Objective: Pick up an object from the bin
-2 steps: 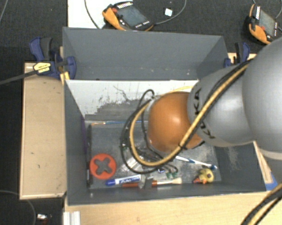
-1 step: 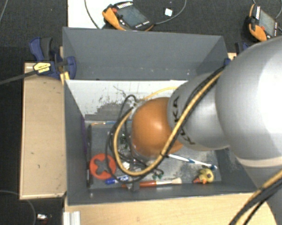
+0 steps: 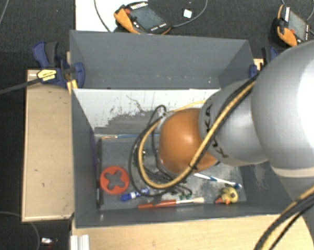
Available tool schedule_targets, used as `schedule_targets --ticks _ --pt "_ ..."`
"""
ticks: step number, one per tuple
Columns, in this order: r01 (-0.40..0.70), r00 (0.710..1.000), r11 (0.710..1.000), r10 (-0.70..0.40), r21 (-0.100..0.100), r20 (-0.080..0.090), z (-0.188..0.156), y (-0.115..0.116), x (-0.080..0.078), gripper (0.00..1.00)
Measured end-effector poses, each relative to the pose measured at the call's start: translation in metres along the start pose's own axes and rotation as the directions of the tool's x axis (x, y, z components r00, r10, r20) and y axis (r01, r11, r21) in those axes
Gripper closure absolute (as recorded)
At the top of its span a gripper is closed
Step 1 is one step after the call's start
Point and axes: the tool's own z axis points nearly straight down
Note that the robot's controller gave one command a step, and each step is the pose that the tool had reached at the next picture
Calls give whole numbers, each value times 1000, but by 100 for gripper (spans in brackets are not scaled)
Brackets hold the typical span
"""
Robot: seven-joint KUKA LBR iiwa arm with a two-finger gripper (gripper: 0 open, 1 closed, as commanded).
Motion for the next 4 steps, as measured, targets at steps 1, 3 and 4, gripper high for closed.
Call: schedule_targets --ticks 1,3,4 --pt "-2 1000 1000 2 0 0 0 0 0 100" --pt "-9 1000 1000 9 0 -1 -37 0 0 100" --pt "-9 1000 1000 9 0 0 -56 0 0 100"
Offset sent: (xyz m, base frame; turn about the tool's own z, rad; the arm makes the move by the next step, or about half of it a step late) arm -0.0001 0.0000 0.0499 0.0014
